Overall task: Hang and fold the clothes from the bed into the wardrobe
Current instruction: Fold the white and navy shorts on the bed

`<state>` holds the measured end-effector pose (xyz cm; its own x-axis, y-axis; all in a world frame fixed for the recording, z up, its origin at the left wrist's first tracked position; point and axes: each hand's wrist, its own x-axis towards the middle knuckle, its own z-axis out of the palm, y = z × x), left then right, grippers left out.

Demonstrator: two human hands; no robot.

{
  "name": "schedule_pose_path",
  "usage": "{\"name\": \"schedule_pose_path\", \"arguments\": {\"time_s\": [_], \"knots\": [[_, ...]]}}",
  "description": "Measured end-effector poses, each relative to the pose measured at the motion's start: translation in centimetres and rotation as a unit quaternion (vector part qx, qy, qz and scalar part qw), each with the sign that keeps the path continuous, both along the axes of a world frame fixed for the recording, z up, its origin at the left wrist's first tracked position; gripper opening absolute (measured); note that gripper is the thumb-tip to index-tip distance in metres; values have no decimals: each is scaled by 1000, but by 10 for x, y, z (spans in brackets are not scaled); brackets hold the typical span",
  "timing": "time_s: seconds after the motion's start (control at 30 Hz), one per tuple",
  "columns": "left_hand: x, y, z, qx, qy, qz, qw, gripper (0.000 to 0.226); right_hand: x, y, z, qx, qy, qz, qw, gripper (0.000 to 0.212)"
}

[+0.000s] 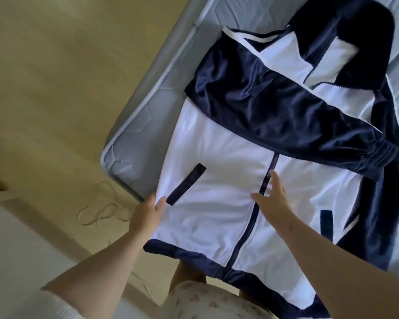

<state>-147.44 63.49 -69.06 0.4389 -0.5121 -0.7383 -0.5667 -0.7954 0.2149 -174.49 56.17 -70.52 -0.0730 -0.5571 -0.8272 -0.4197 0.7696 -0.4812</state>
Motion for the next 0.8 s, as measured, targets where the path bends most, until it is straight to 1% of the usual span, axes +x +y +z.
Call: {"name": "schedule_pose_path", "arguments": {"time_s": [0.1,0.17,0.2,0.27,0.33,0.4,0.47,0.5,0.53,0.6,0.63,0.67,0.73,0.8], "knots": [[9,-6,1,1,-33,-47,998,26,2,5,3,14,1,3,1000,77],[2,-17,2,0,-63,-45,997,18,1,7,5,13,1,-4,1000,75],[-4,-22,3,-12,-75,-28,997,21,0,7,6,13,3,-10,1000,75],[-18,-36,7,-40,-120,-18,992,44,-5,7,9,10,11,-25,1000,72],[-37,-49,14,-59,-170,-72,981,59,-13,7,13,1,34,-42,999,68],[-61,-62,19,-73,-165,-150,972,63,-27,6,18,-5,64,-62,996,63],[-89,-76,21,-81,-129,-235,960,59,-47,5,24,-18,90,-89,992,58],[-105,-83,21,-81,-92,-260,958,56,-58,5,28,-26,106,-104,989,56],[-122,-91,20,-74,-39,-262,961,55,-70,5,31,-30,126,-123,984,54],[-160,-106,22,-38,92,-194,976,51,-95,6,37,-37,164,-167,971,52],[-179,-113,23,-24,147,-154,977,49,-108,8,40,-40,179,-193,964,53],[-199,-118,22,-20,184,-136,973,47,-121,9,42,-42,196,-217,955,54],[-234,-123,20,-30,216,-171,961,45,-144,14,43,-50,254,-236,937,57],[-262,-127,19,-34,229,-222,947,49,-168,18,40,-45,321,-227,918,58]]}}
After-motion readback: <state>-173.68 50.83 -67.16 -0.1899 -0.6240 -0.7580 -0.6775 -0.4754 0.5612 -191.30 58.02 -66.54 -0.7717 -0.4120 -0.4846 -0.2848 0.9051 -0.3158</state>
